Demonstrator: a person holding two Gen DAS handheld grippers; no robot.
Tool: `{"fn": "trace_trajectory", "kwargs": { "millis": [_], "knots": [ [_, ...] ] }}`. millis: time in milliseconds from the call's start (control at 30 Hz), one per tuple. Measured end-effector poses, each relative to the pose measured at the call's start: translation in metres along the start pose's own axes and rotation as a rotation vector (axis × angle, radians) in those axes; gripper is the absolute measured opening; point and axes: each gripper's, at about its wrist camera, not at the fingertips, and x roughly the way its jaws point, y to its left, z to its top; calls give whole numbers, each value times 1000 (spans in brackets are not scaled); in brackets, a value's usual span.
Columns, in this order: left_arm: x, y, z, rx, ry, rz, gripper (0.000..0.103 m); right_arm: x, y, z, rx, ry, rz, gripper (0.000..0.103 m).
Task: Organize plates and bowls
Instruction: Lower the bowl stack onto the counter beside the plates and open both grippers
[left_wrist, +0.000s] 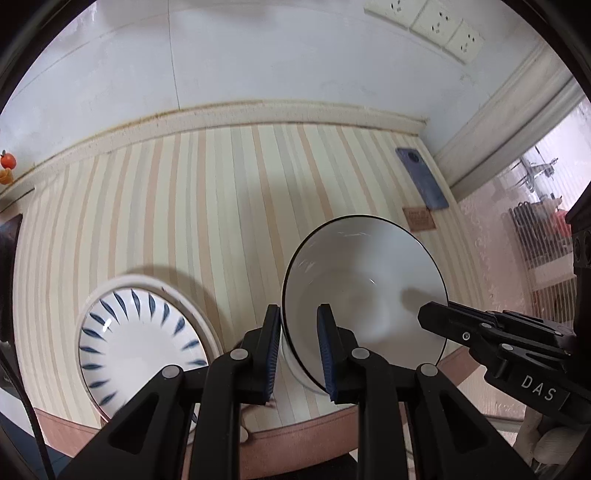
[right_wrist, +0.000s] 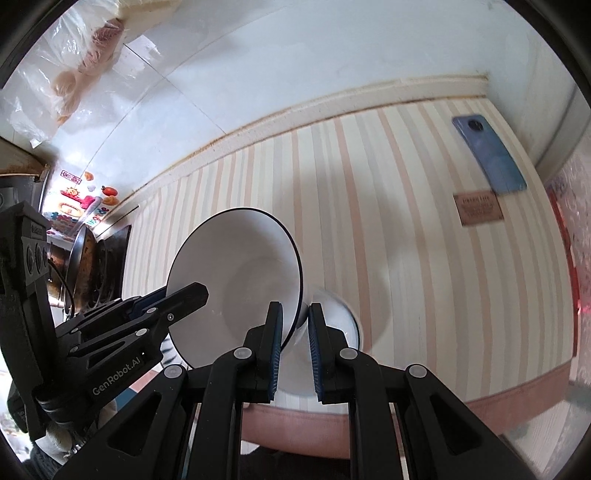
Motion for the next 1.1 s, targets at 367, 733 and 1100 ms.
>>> {"fn": "trace_trajectory", "kwargs": {
  "millis": [367,733,1100],
  "knots": [
    [38,-3,-18,33,80,19,18,32,-23,-31,43,61,-13,16],
    [62,-6,-24,58,122,37,18,56,-38,-31,55,92,-47,16],
    [62,-10,-23,70,109,52,18,60,-37,-32,53,75,-62,16]
  ]
}}
